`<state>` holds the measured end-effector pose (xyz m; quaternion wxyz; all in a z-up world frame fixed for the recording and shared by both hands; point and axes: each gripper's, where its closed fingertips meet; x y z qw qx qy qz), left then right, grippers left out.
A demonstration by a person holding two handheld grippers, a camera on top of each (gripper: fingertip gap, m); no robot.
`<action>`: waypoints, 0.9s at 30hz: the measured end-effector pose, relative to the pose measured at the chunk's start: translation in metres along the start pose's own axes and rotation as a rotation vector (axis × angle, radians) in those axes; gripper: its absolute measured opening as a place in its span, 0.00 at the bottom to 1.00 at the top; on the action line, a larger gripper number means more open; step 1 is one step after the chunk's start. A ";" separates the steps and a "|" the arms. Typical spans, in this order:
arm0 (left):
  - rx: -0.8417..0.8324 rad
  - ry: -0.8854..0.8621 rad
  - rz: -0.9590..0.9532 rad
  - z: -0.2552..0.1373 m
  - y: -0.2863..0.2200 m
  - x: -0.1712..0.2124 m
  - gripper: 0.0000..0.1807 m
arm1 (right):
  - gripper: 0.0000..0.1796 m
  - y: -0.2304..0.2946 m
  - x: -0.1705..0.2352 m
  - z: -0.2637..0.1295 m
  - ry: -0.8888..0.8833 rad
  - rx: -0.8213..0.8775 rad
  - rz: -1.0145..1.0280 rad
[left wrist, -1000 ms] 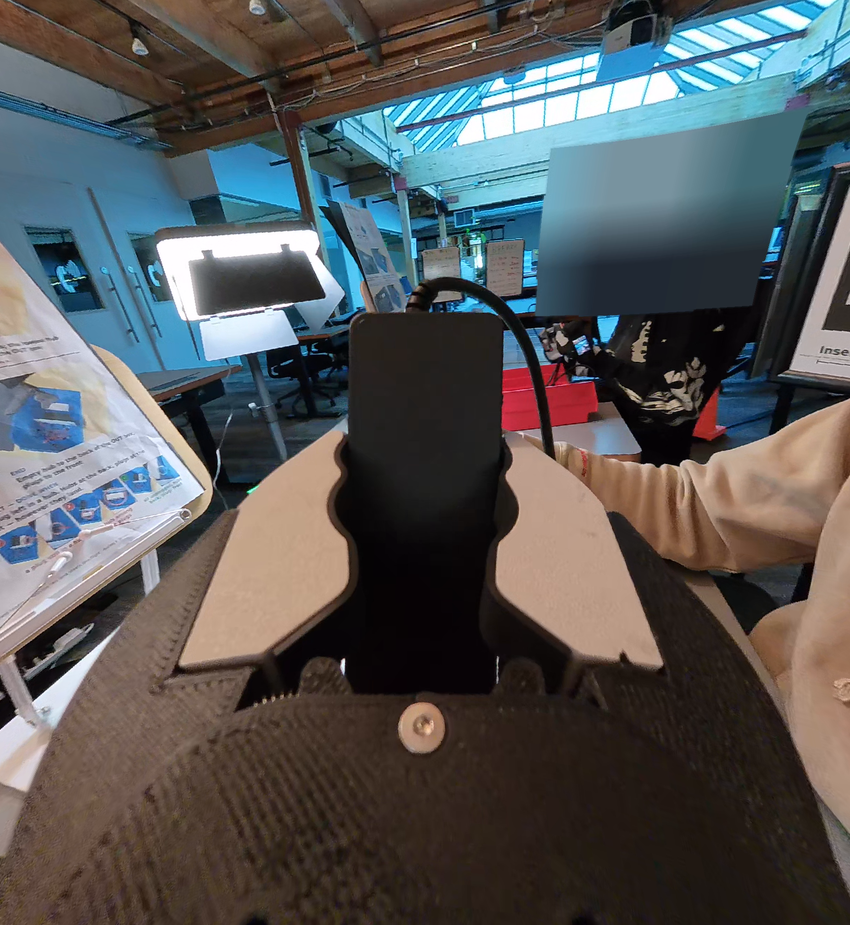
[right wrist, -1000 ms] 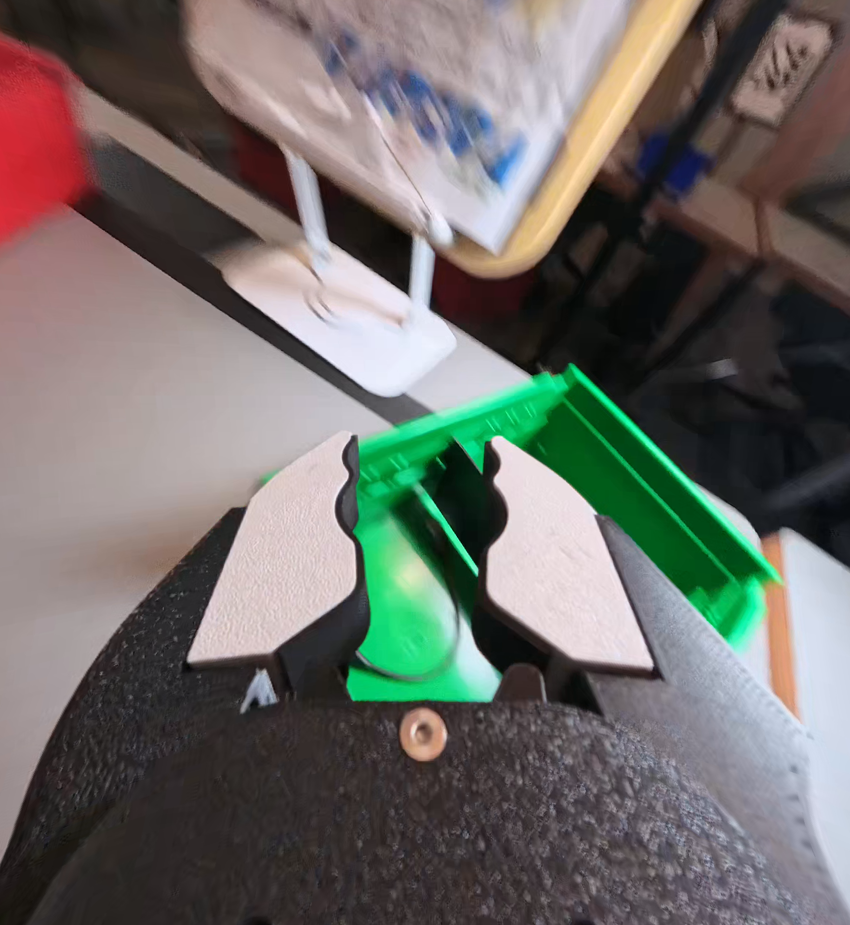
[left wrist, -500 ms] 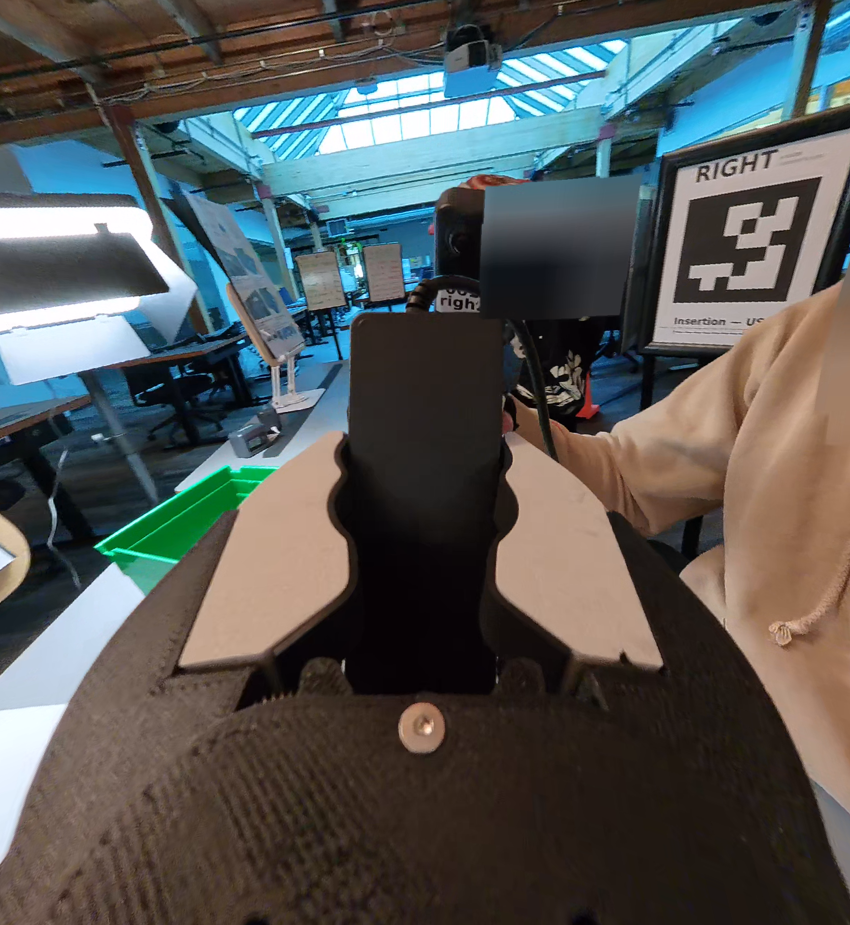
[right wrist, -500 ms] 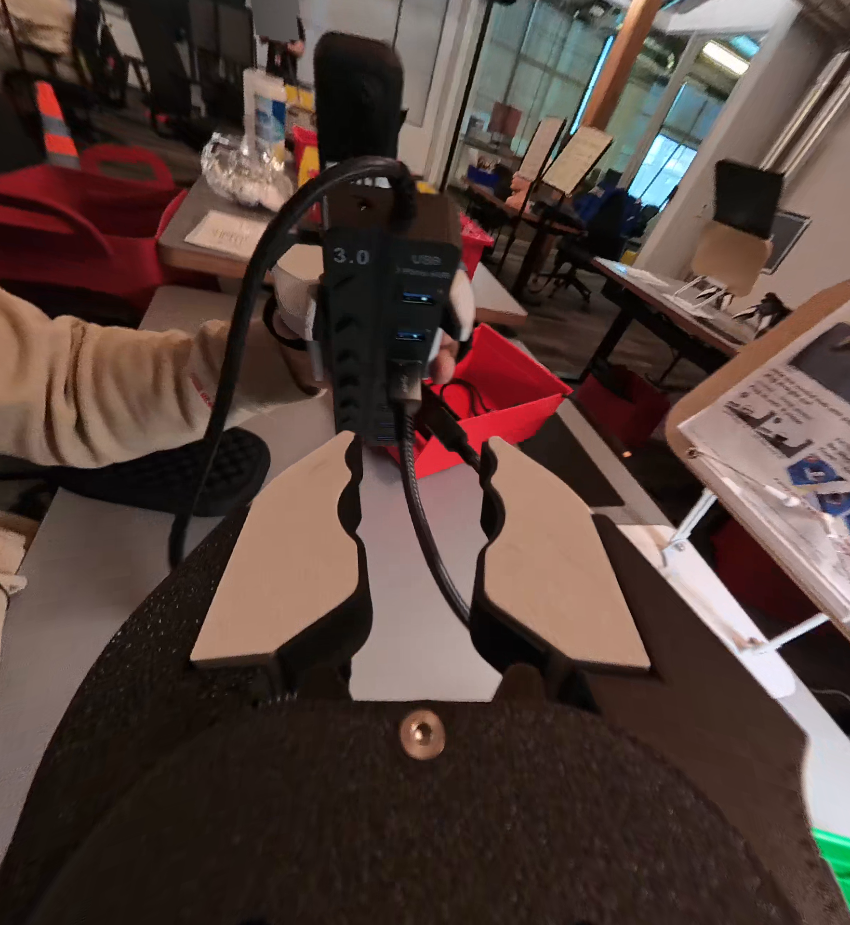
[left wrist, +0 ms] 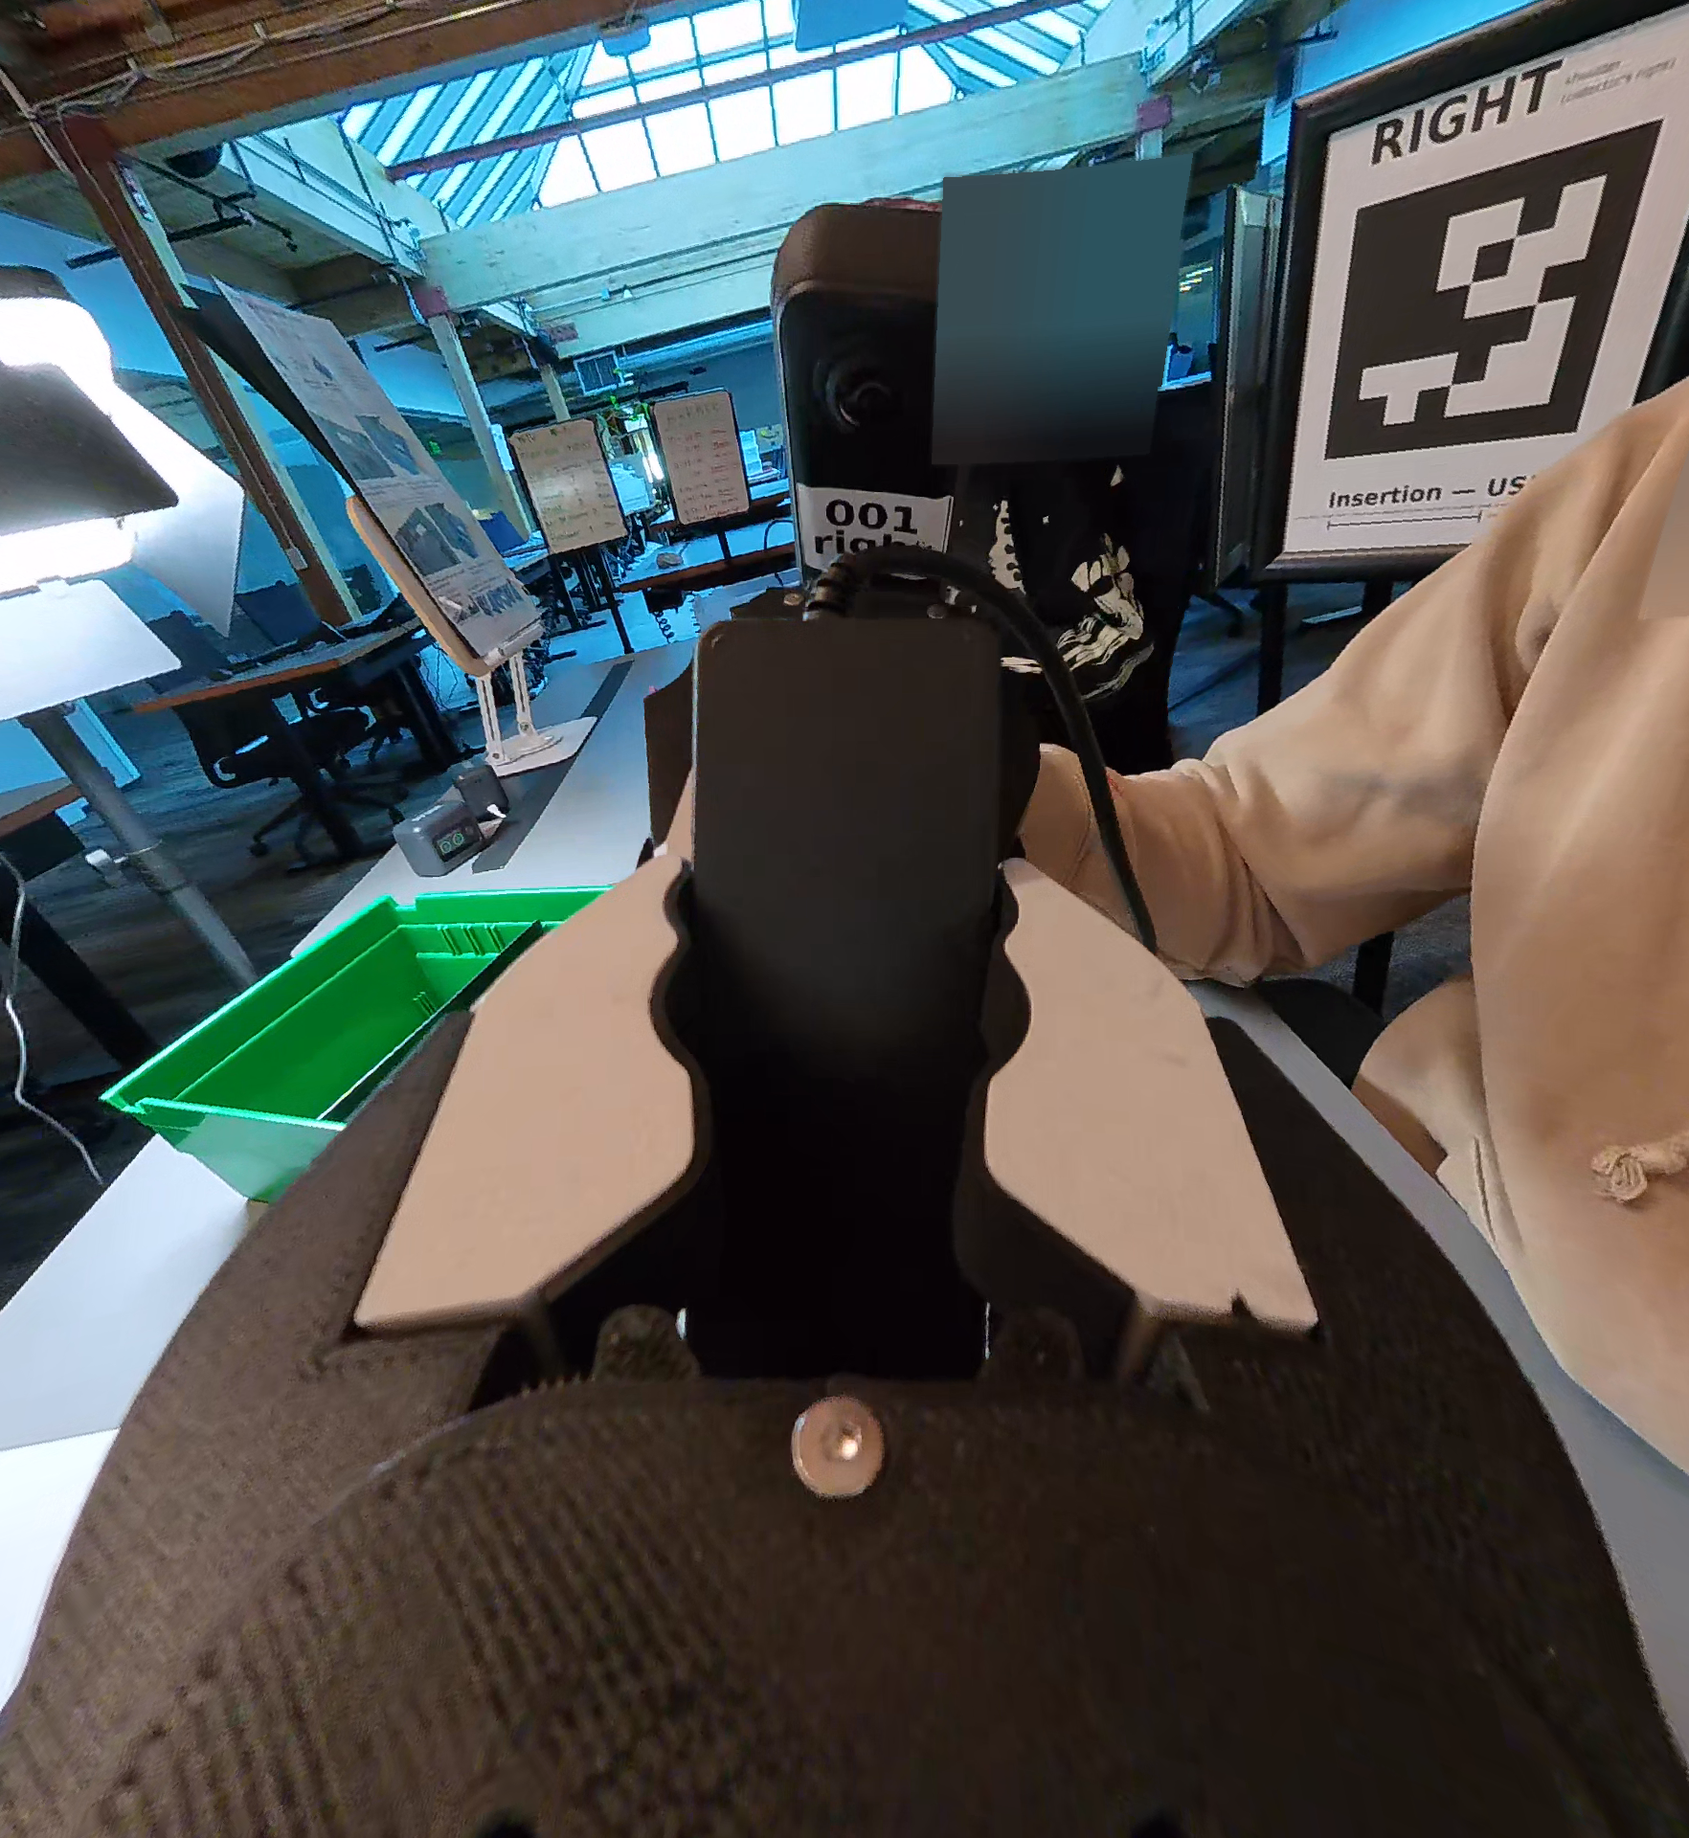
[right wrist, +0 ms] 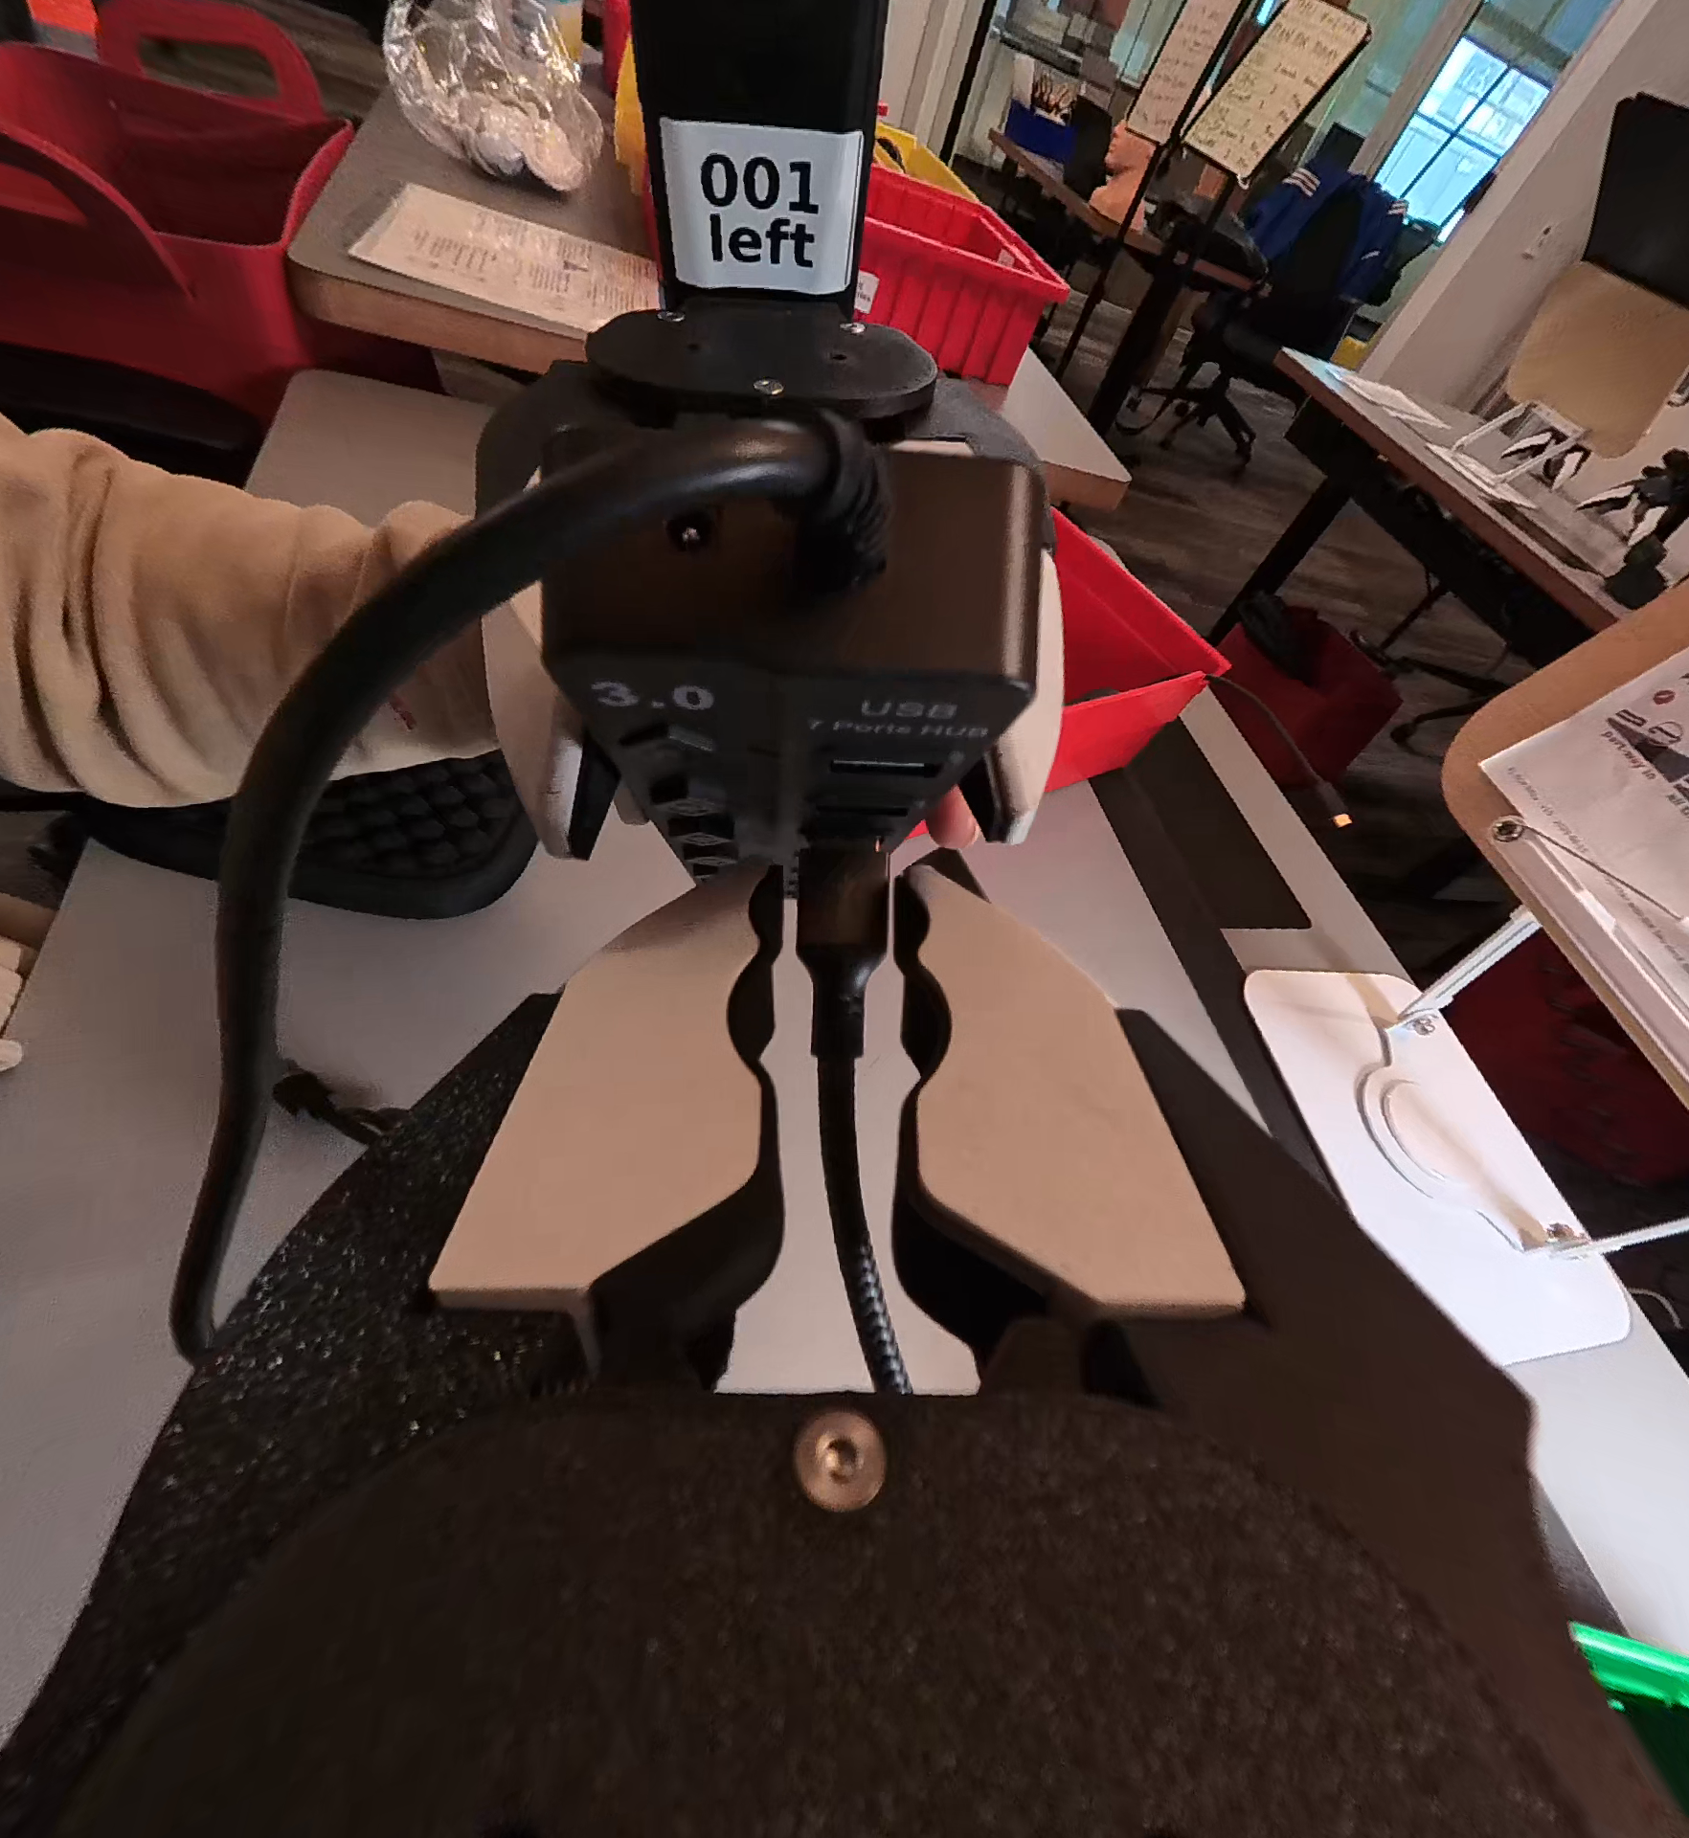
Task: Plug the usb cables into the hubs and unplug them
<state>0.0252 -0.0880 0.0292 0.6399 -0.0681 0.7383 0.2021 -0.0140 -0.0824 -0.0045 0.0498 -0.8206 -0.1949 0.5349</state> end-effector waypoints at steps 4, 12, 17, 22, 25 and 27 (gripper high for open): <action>-0.006 0.018 0.013 0.002 0.000 0.002 0.31 | 0.09 -0.001 0.002 0.001 0.009 0.007 -0.015; -0.040 0.314 0.016 -0.002 0.003 0.037 0.37 | 0.09 -0.004 0.008 -0.002 0.055 0.027 -0.057; -0.101 0.420 0.104 0.001 0.007 0.051 0.32 | 0.09 -0.005 0.012 -0.003 0.092 0.066 -0.108; -0.137 0.450 0.179 0.000 0.006 0.047 0.32 | 0.09 -0.004 0.009 -0.004 0.097 0.085 -0.133; -0.139 0.399 0.204 -0.001 0.004 0.035 0.32 | 0.10 -0.003 0.002 -0.007 0.074 0.092 -0.118; -0.130 0.375 0.212 -0.002 0.002 0.027 0.31 | 0.10 -0.001 -0.003 -0.009 0.050 0.079 -0.116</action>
Point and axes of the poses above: each gripper's, where its closed fingertips meet, z out along the fingers, x out of its underside, y = z × x across the jaws, and after that the axes turned 7 degrees about y, right-handed
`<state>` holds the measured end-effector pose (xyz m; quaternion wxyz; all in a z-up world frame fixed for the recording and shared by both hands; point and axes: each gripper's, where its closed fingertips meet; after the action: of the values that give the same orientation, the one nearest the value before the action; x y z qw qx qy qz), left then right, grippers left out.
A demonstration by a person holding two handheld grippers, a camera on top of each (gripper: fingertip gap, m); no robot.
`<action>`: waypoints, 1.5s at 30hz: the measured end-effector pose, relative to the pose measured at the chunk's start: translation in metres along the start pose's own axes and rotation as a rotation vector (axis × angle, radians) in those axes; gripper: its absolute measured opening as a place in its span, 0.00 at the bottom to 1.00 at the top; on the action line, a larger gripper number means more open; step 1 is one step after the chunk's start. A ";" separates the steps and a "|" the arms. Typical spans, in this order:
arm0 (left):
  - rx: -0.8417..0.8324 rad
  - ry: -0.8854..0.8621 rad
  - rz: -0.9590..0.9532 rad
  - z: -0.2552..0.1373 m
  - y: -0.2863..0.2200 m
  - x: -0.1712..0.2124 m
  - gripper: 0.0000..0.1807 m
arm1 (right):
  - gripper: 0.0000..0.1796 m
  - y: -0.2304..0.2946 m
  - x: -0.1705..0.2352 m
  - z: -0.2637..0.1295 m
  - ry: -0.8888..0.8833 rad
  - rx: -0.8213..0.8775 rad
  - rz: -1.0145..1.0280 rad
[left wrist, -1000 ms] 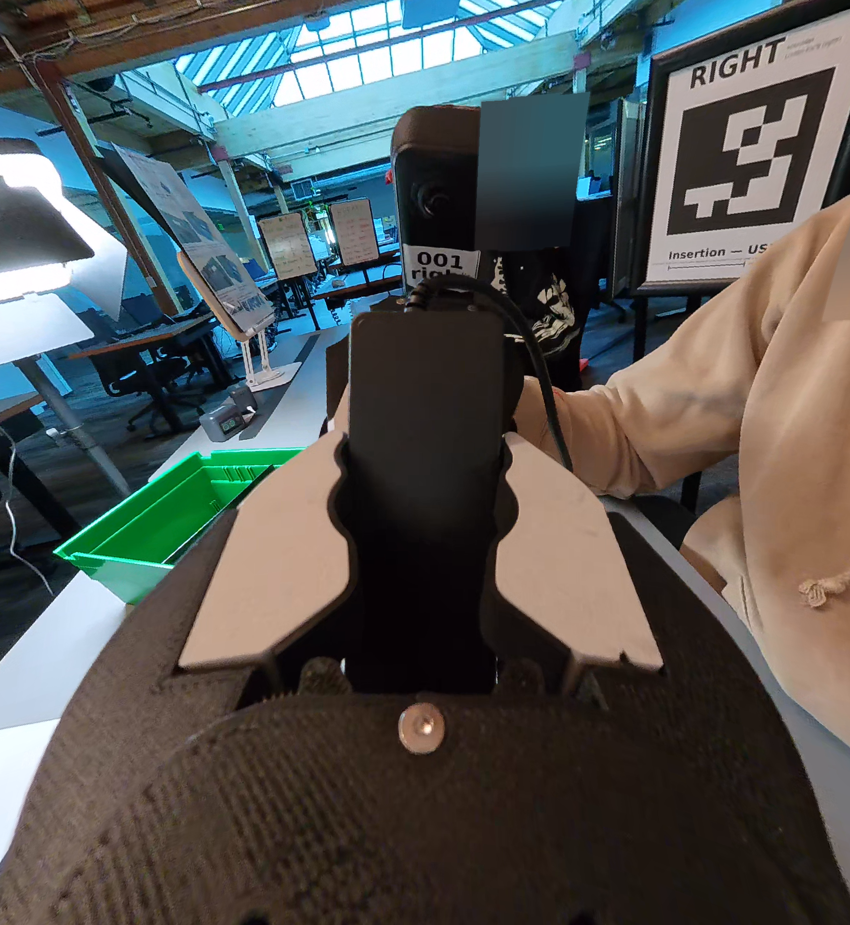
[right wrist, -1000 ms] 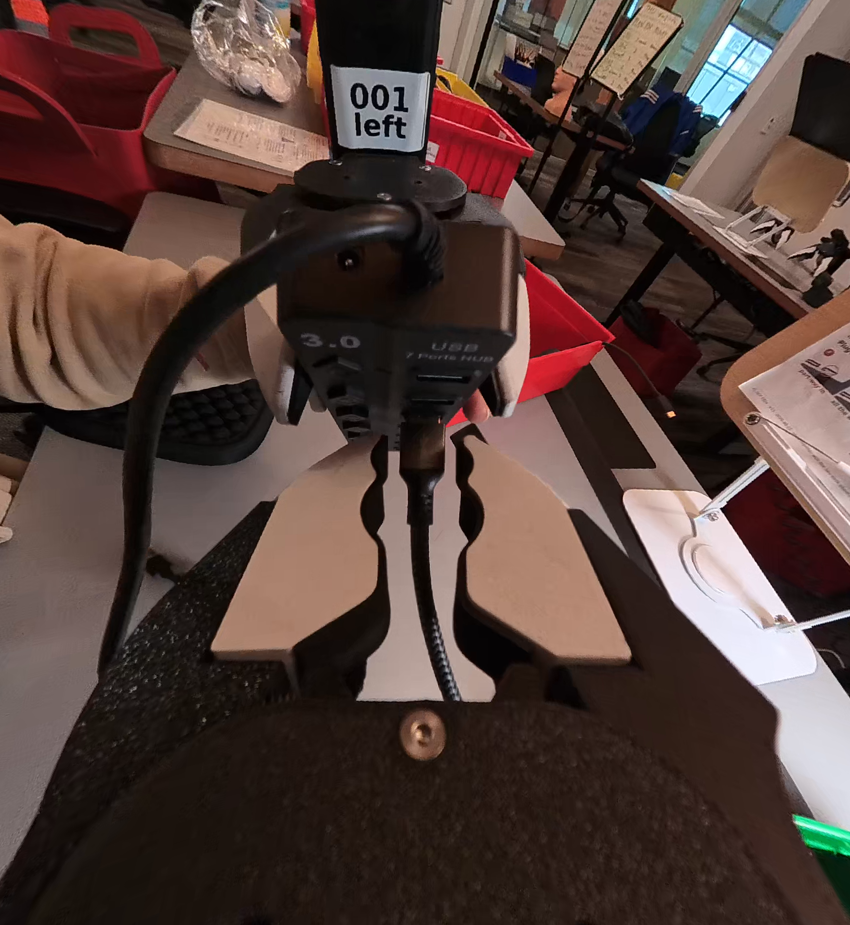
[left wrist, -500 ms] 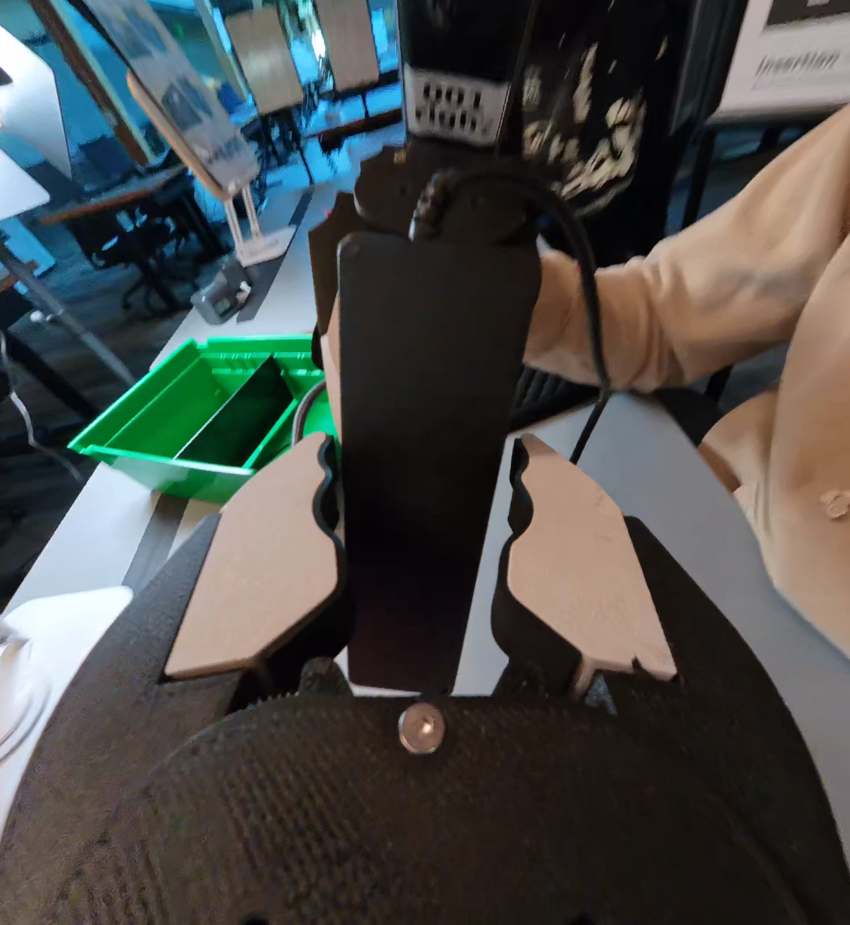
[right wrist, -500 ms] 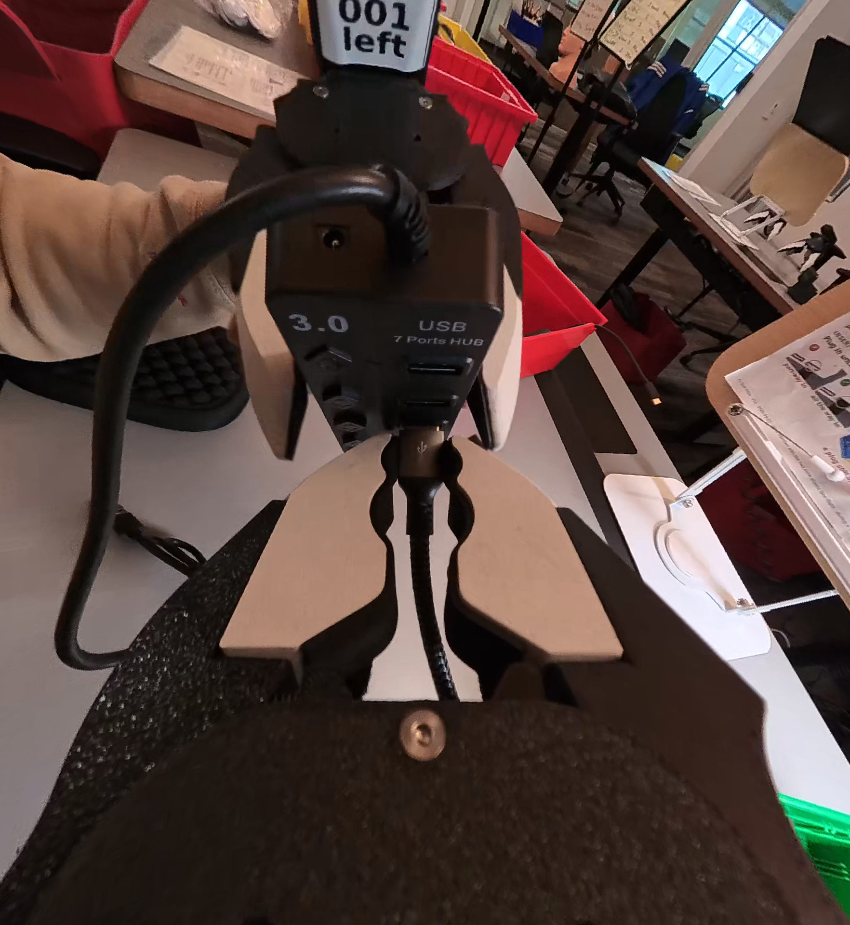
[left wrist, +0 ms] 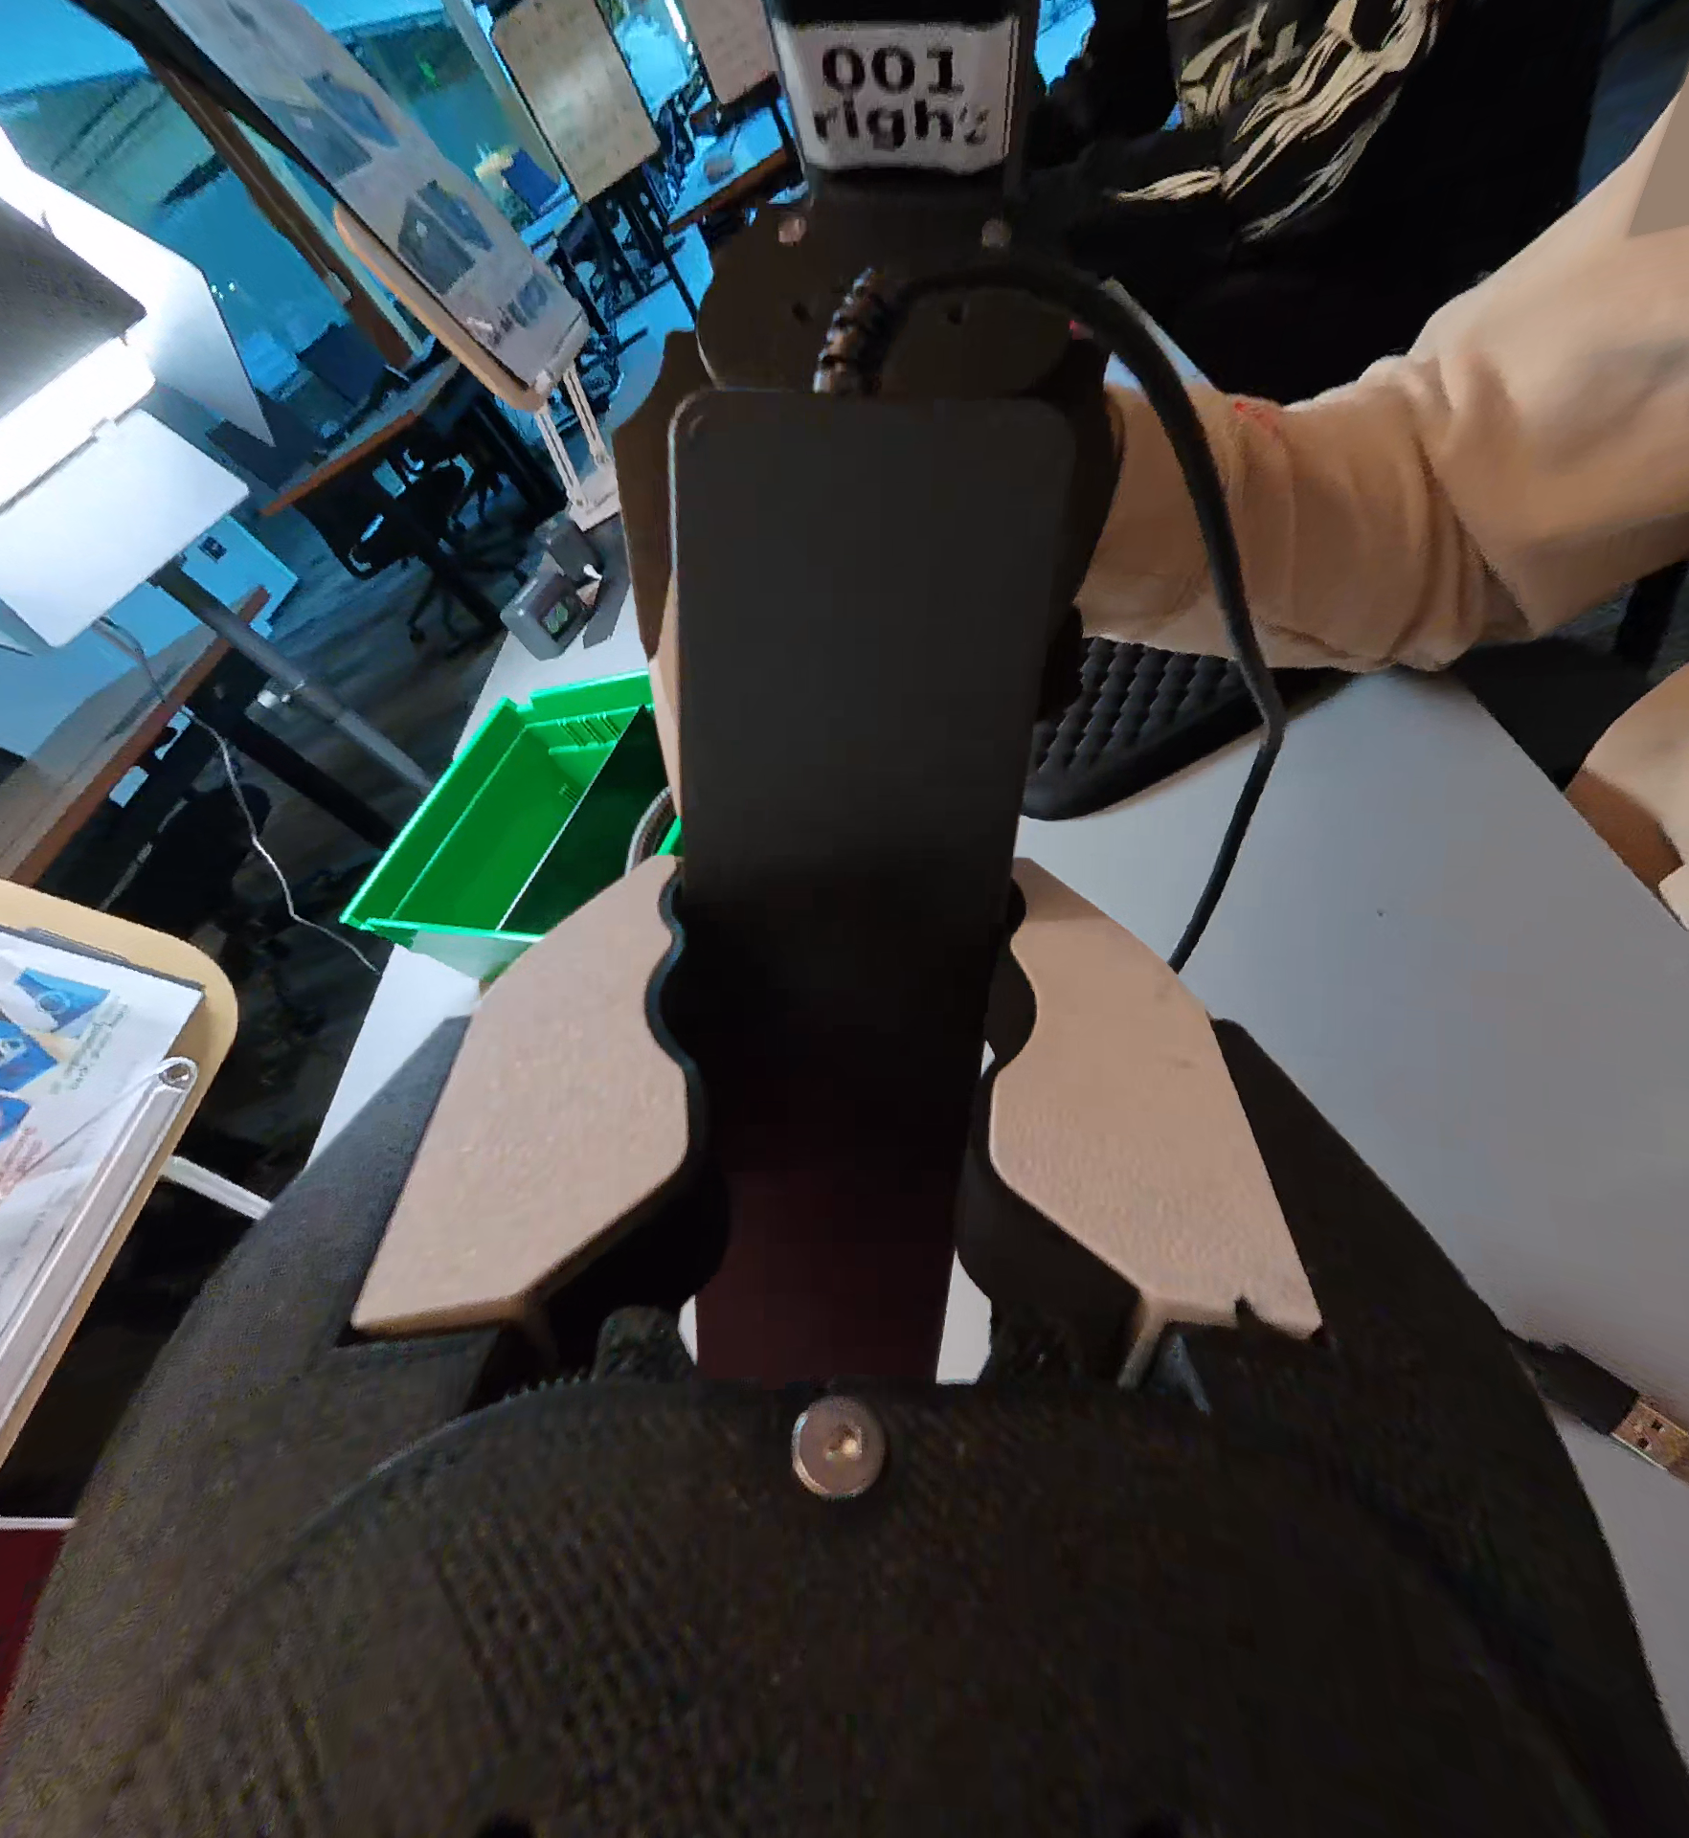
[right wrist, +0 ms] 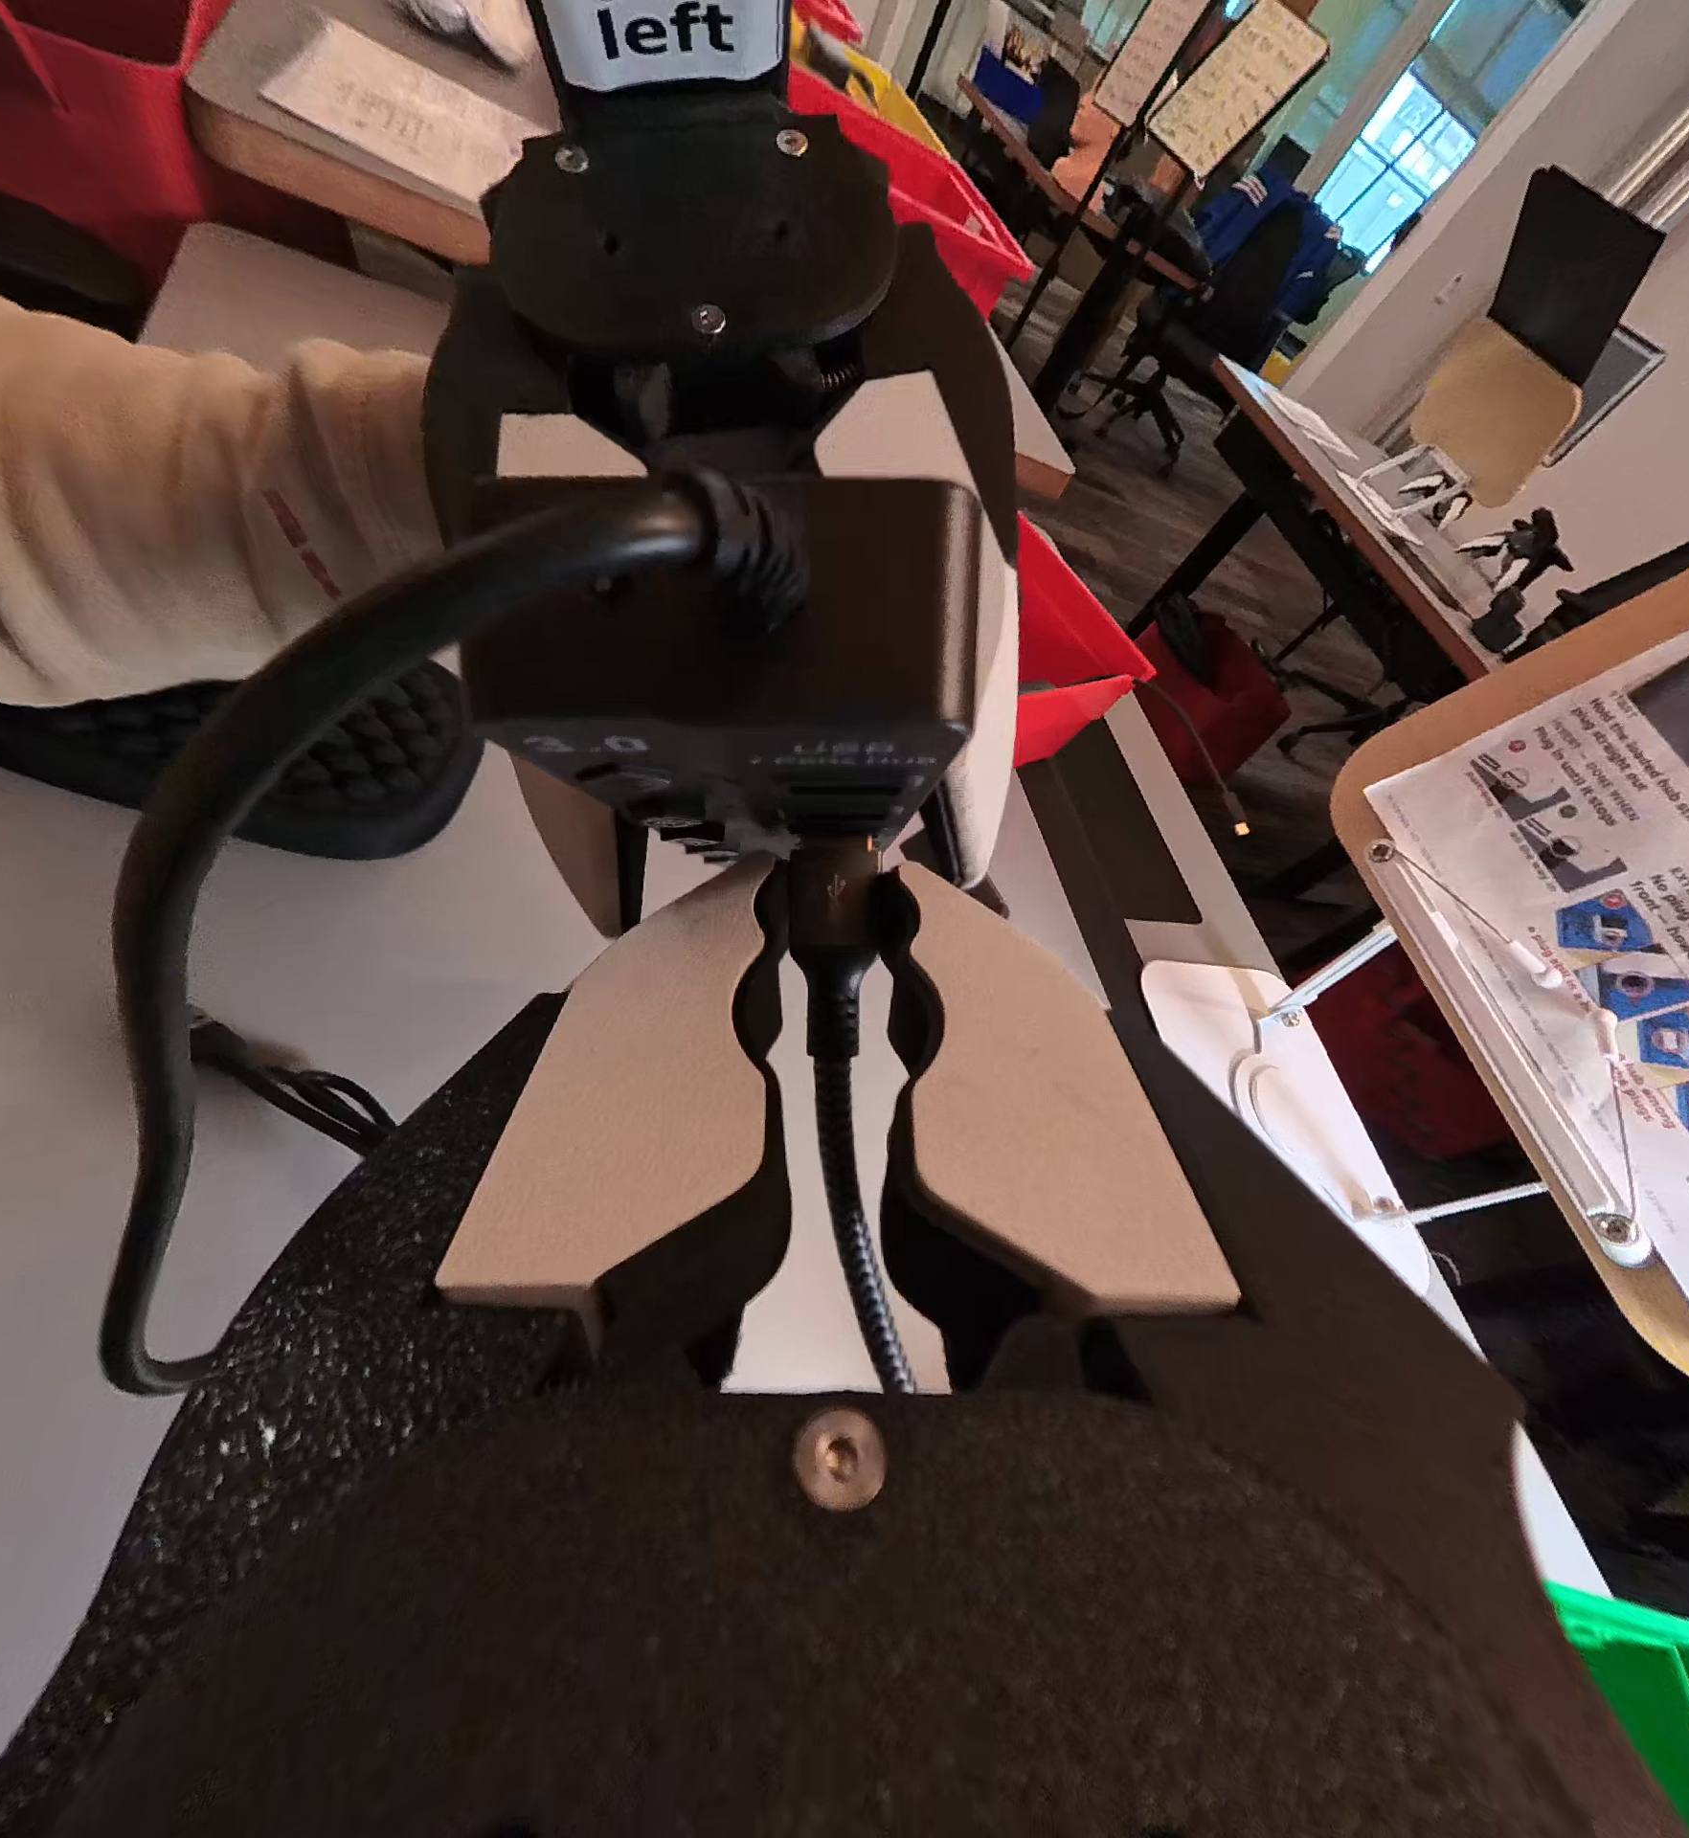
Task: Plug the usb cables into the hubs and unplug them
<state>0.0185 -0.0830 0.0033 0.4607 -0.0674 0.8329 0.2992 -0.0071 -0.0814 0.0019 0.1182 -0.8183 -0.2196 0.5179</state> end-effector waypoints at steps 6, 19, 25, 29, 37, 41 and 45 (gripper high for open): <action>0.004 -0.059 0.015 -0.003 -0.003 -0.013 0.31 | 0.10 0.002 -0.008 -0.010 -0.014 0.000 -0.029; -0.004 -0.126 -0.021 -0.001 0.003 -0.018 0.31 | 0.10 -0.005 -0.007 -0.013 -0.074 -0.053 0.025; -0.218 -0.409 -0.080 -0.122 0.044 -0.043 0.31 | 0.09 -0.038 0.006 -0.037 -0.118 -0.019 0.121; -0.276 -0.429 -0.086 -0.156 0.048 -0.045 0.31 | 0.09 -0.030 -0.011 -0.040 -0.177 -0.013 0.081; -0.268 -0.479 -0.165 -0.157 0.057 -0.041 0.32 | 0.09 -0.054 0.008 -0.054 -0.128 0.070 0.111; -0.256 -0.509 -0.188 -0.157 0.059 -0.041 0.32 | 0.09 -0.086 0.041 -0.062 -0.066 0.164 0.174; -0.256 -0.507 -0.203 -0.152 0.062 -0.038 0.31 | 0.09 -0.117 0.085 -0.065 -0.008 0.231 0.264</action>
<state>-0.0950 -0.1240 0.1218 0.6692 -0.1311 0.6360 0.3613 0.0543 0.0642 0.0119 0.1414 -0.8188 -0.0499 0.5541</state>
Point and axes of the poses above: each gripper's, where its closed fingertips meet, z out along the fingers, x out of its underside, y = z × x across the jaws, and after that the axes turned 7 degrees about y, right-handed
